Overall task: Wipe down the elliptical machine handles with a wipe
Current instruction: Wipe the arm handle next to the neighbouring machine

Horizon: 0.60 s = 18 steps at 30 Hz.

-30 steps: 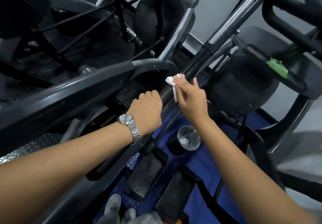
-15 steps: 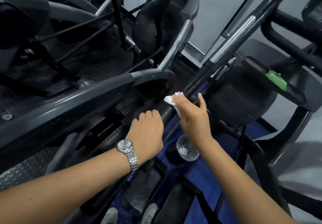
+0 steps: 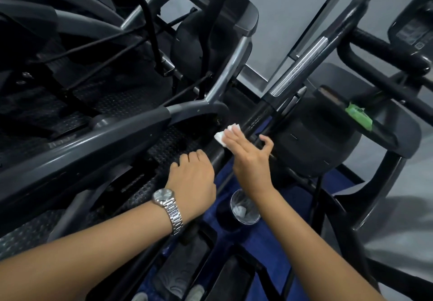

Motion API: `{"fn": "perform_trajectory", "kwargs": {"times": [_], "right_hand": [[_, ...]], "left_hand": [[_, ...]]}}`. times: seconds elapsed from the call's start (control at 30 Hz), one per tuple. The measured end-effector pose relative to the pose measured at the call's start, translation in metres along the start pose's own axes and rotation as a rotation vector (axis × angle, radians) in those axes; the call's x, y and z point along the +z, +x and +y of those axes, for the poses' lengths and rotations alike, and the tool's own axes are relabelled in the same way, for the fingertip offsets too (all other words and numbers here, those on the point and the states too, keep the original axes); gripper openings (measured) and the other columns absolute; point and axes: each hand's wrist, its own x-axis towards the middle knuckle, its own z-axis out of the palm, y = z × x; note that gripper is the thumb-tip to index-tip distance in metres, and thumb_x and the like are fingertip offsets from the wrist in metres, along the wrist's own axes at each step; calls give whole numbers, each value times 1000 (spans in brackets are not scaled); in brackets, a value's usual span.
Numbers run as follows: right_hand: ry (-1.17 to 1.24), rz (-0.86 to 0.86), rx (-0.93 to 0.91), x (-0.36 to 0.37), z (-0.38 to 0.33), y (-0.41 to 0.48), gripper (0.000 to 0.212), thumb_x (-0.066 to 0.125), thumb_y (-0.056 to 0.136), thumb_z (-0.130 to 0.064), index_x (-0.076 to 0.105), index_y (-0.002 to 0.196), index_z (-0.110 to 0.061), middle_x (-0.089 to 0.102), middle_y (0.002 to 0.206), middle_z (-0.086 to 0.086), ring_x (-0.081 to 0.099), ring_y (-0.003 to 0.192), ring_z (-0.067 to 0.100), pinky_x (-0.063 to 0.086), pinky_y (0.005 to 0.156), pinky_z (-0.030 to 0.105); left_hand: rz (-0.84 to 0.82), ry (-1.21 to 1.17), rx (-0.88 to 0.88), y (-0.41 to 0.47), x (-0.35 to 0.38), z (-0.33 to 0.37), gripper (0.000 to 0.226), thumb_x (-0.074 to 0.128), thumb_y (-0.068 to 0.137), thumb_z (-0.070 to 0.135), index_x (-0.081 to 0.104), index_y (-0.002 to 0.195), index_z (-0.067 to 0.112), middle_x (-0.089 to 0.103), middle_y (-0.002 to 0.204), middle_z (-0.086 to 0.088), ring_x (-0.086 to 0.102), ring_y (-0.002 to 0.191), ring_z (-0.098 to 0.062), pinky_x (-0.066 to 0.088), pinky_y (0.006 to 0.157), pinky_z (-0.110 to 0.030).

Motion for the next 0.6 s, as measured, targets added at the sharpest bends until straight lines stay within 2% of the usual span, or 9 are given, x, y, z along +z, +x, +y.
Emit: {"fn": "perform_trajectory", "kwargs": {"times": [0.1, 0.17, 0.27, 0.33, 0.43, 0.5, 0.6], "right_hand": [[10, 49, -75, -7, 24, -9, 47, 56, 81, 12, 72, 109, -22, 63, 125, -12, 55, 121, 2, 24, 101, 44], [6, 128, -49, -9, 40, 0, 42, 61, 81, 12, 74, 103, -21, 65, 121, -11, 57, 118, 3, 27, 100, 46], [3, 124, -11, 0, 25, 12, 39, 52, 87, 8, 73, 105, -20, 66, 122, -8, 56, 120, 6, 26, 100, 45], [25, 79, -67, 3, 21, 0, 38, 46, 92, 2, 73, 108, -19, 65, 123, -8, 56, 121, 6, 25, 101, 45], [23, 148, -100, -4, 41, -6, 35, 52, 92, 3, 74, 106, -21, 65, 123, -11, 56, 119, 3, 26, 101, 46], [12, 213, -36, -2, 48, 9, 37, 58, 86, 8, 74, 103, -20, 66, 120, -10, 57, 118, 4, 29, 99, 47], [29, 189, -6, 7, 28, 17, 39, 50, 86, 7, 73, 106, -18, 67, 120, -7, 58, 119, 8, 29, 100, 48]], "left_hand": [[1, -13, -8, 17, 0, 7, 76, 55, 86, 45, 25, 136, -4, 46, 128, -13, 45, 117, -28, 42, 90, -38], [-14, -18, -13, 29, 0, 13, 79, 57, 86, 43, 24, 137, -7, 45, 129, -15, 44, 118, -30, 41, 91, -40], [-33, -25, -26, 43, 4, 20, 79, 58, 85, 40, 24, 137, -8, 45, 128, -16, 45, 117, -31, 42, 91, -41], [-37, -30, -38, 47, 8, 22, 73, 58, 84, 36, 27, 135, -6, 46, 126, -15, 46, 115, -31, 42, 89, -41], [-23, -17, -41, 47, 12, 23, 76, 58, 85, 36, 23, 139, -6, 46, 127, -15, 46, 115, -30, 42, 89, -40], [-7, 1, -32, 48, 14, 23, 78, 58, 85, 36, 21, 140, -5, 46, 127, -15, 47, 115, -30, 42, 89, -40], [-6, 3, -37, 49, 15, 23, 77, 58, 84, 36, 22, 140, -5, 47, 127, -14, 47, 114, -29, 43, 88, -40]]}}
